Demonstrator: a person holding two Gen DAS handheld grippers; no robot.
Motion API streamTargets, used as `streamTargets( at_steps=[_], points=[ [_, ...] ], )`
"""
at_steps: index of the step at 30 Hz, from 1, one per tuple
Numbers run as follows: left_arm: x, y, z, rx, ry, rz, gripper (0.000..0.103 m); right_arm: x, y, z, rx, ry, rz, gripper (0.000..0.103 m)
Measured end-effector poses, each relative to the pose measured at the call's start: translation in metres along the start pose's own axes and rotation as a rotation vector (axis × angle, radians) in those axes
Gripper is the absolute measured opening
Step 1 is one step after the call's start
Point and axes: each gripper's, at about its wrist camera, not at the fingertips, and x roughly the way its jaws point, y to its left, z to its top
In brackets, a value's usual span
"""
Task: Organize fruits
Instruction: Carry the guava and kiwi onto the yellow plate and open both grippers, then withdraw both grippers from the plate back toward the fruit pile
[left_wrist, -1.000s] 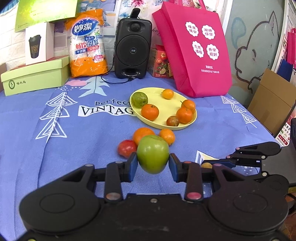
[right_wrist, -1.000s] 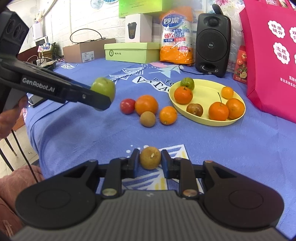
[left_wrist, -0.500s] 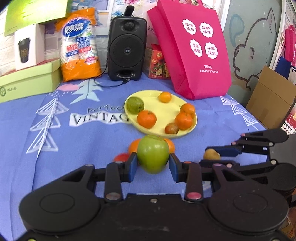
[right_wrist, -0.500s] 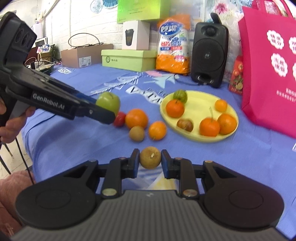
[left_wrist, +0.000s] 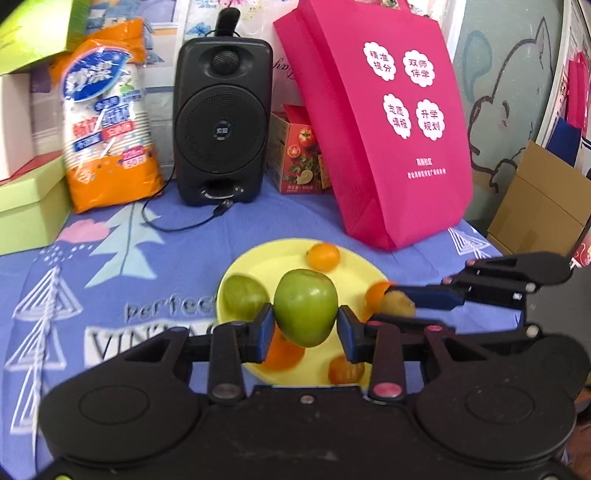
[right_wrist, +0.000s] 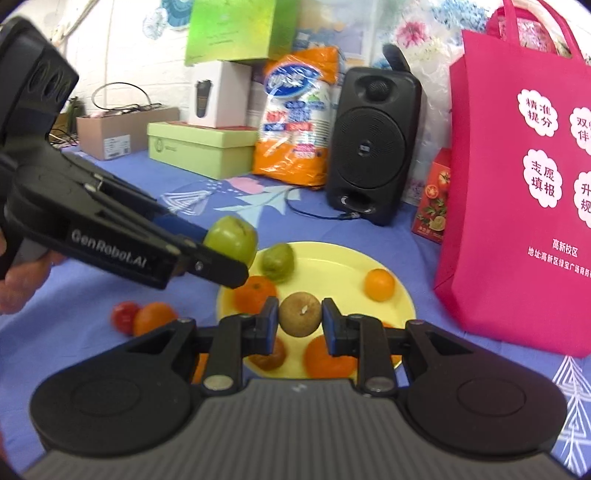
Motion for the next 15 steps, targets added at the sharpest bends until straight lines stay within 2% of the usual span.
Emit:
streamTargets(
  at_steps=[3, 8, 11, 13, 15],
  points=[
    [0.020, 0.002, 0.012, 0.000, 0.024, -0.020, 0.036, 0.013, -0.007, 0.002, 0.010, 0.006, -0.001, 0.024],
    [0.042, 0.001, 0.020, 0.011, 0.043, -0.001, 0.040, 0.026, -0.011, 0.003, 0.013, 0.015, -0.004, 0.024],
    [0.039, 0.001, 0.019, 0.008, 0.037, 0.014, 0.044, 0.026, -0.010, 0.003, 0.008, 0.018, -0.004, 0.025],
    [0.029, 0.002, 0.015, 0.017, 0.021, 0.034, 0.052, 0.023, -0.009, 0.002, 0.003, 0.017, -0.011, 0.025],
    [0.014, 0.003, 0.009, 0.021, 0.001, 0.052, 0.054, 0.018, -0.008, 0.001, 0.002, 0.013, -0.015, 0.027]
  ],
)
